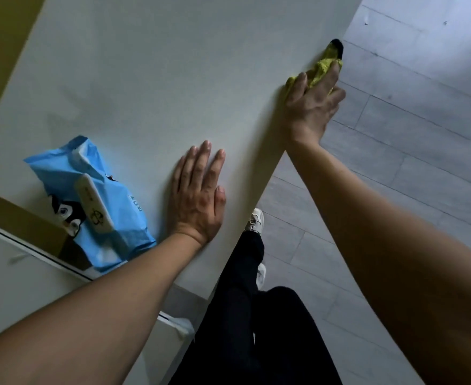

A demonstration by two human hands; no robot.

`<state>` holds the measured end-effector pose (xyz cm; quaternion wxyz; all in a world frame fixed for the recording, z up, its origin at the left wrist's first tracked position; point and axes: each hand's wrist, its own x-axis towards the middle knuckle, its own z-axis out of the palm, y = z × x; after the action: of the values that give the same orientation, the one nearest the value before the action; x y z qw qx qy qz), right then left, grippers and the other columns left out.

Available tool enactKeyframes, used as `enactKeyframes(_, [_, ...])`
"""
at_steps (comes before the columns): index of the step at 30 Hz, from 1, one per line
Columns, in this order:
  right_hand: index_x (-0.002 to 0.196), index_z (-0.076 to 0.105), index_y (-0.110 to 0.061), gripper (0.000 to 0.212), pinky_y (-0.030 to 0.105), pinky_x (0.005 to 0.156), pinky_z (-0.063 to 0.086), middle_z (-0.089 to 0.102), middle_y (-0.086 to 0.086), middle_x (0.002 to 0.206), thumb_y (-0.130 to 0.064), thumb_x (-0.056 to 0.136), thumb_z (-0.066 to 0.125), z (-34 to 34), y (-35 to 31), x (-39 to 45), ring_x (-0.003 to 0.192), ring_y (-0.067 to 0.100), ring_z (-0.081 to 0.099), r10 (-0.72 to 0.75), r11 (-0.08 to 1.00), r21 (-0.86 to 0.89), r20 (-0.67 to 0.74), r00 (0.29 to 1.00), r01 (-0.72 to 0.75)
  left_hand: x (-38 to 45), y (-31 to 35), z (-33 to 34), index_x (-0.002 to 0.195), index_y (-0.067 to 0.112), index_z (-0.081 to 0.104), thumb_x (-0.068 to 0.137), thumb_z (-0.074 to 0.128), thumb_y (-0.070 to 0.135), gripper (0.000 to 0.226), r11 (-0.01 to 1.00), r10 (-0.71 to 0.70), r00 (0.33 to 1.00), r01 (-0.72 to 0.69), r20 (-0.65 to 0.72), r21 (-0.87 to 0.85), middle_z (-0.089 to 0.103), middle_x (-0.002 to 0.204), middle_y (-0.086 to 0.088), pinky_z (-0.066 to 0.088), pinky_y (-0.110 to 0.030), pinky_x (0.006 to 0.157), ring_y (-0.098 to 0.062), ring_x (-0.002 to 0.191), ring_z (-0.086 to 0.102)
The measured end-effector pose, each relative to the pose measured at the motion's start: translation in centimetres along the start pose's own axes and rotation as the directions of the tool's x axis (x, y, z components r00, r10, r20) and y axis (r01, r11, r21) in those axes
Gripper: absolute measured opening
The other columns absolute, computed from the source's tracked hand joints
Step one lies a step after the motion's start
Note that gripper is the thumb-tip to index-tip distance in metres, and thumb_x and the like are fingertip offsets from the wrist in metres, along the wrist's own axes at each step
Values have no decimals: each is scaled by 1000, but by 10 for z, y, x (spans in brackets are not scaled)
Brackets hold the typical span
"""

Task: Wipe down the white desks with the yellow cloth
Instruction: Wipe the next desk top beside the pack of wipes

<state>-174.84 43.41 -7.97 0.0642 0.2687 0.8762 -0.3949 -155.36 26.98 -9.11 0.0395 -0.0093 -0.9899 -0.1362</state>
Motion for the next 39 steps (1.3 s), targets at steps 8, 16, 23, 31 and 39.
enactKeyframes(8, [161, 17, -21, 64, 50, 110, 32, 33, 19, 146, -43, 105, 39, 17, 52, -123, 132, 38, 37, -55, 996, 75, -6, 998, 55, -2, 1, 3, 158, 12, 45, 97, 39, 31, 64, 999, 22, 999, -20, -38, 50, 38, 165, -15, 23, -49, 127, -35, 154, 35])
enactKeyframes(16, [160, 16, -18, 68, 53, 110, 40, 35, 15, 143, -47, 101, 36, 20, 126, -296, 131, 33, 38, -135, 986, 111, 125, 983, 122, -5, -2, 3, 157, 16, 47, 99, 42, 23, 59, 1000, 31, 995, -30, -97, 8, 41, 164, -13, 17, -39, 127, -34, 152, 37])
enactKeyframes(23, [160, 20, -16, 64, 47, 109, 34, 36, 19, 143, -33, 104, 46, 20, 114, -271, 128, 35, 40, -86, 982, 176, 84, 993, 70, -8, -1, 4, 155, 14, 50, 98, 43, 22, 57, 999, 30, 994, -29, -107, 17, 44, 162, -15, 23, -44, 126, -37, 150, 41])
enactKeyframes(31, [161, 14, -23, 61, 45, 109, 40, 34, 14, 145, -42, 107, 35, 13, 73, -156, 133, 29, 39, -86, 995, 46, -27, 996, 87, -13, 1, -3, 157, 14, 46, 99, 35, 28, 61, 1000, 24, 999, -24, -20, -4, 38, 165, -17, 17, -44, 129, -36, 154, 33])
enactKeyframes(39, [161, 20, -21, 61, 37, 110, 25, 34, 17, 148, -33, 105, 43, 32, 125, -341, 132, 30, 35, -47, 983, 180, -12, 999, 48, -4, -8, -21, 168, 18, 14, 105, 25, 33, 65, 995, 80, 962, -93, 260, 39, 4, 175, -13, -2, -36, 129, -30, 162, 3])
